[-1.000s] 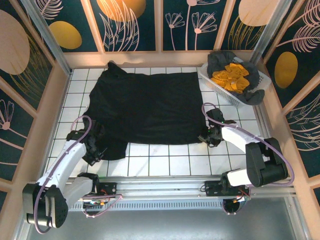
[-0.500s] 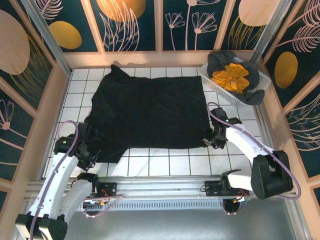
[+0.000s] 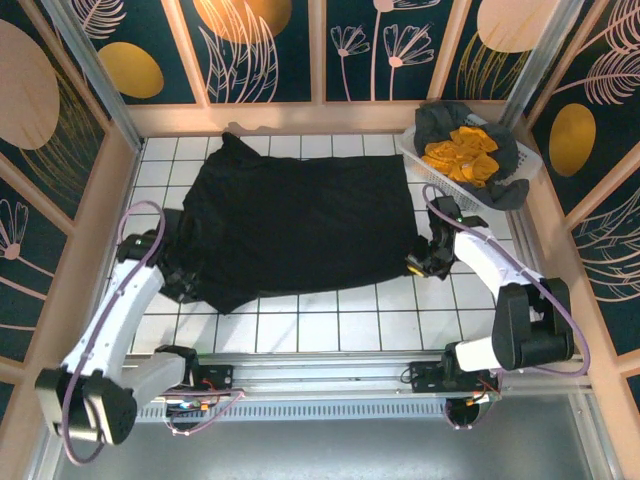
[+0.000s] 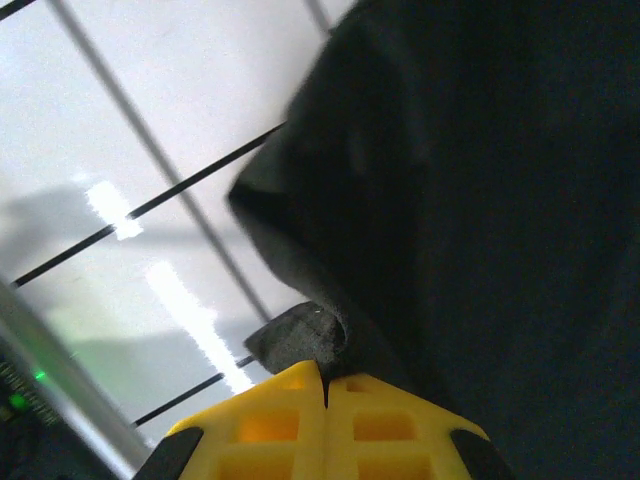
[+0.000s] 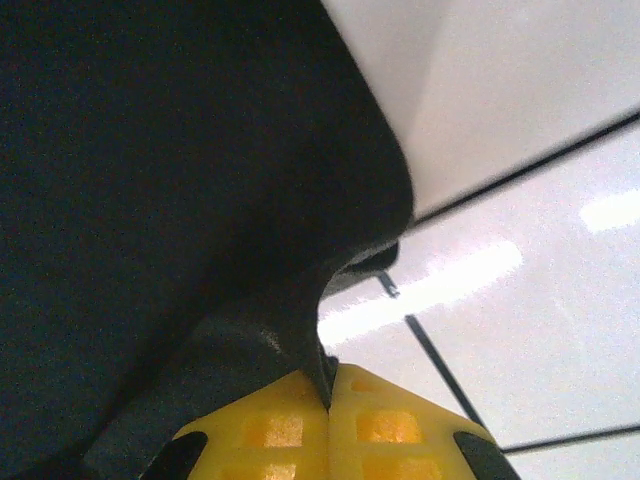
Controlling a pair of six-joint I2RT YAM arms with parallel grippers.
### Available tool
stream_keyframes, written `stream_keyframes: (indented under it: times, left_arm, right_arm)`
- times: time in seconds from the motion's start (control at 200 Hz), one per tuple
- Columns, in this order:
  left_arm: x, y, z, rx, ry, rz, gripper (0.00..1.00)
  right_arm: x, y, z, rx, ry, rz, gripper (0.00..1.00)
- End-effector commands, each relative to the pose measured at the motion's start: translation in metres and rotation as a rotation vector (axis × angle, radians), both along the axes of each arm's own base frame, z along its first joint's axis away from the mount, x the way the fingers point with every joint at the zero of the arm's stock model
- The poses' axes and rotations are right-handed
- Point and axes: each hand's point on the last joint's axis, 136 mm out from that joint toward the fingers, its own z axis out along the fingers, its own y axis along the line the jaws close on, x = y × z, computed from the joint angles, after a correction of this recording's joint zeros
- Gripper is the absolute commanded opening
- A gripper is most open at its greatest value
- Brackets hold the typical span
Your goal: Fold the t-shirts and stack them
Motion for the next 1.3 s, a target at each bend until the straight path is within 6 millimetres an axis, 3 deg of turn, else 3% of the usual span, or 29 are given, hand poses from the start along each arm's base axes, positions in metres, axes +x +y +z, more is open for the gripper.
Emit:
stream_keyframes:
  times: [0.0,0.335,0.616,0.756,0.996,1.221,1.231,1.291]
  left_arm:
    - [0.051,-0.001,0.02,0.053,-0.124,-0.073,0.0]
    - [0.142,0.005,0.041,0.219,-0.196,-0.211,0.0]
    - [0.18,0.013,0.036,0.288,-0.2,-0.224,0.0]
    - [0.192,0.022,0.033,0.351,-0.171,-0.233,0.0]
    - [0.189,0.044,0.019,0.403,-0.111,-0.212,0.0]
    - [0.203,0.043,0.012,0.394,-0.143,-0.237,0.0]
    - [0.205,0.042,0.005,0.393,-0.126,-0.244,0.0]
    - [0.213,0.041,-0.001,0.391,-0.122,-0.269,0.16]
  right_arm:
    - [0.026,0.009,0.012,0.063,-0.042,-0.034,0.0]
    - [0.086,0.01,0.019,0.043,-0.087,-0.128,0.0]
    - [0.117,0.002,0.014,0.015,-0.083,-0.179,0.0]
    - [0.125,0.0,0.007,0.022,-0.067,-0.195,0.0]
    - [0.139,-0.003,-0.001,0.018,-0.062,-0.213,0.0]
    - [0.147,-0.006,-0.01,0.003,-0.043,-0.222,0.0]
    - [0.147,-0.006,-0.011,0.001,-0.04,-0.222,0.0]
    - [0.15,-0.009,-0.01,-0.013,-0.042,-0.23,0.0]
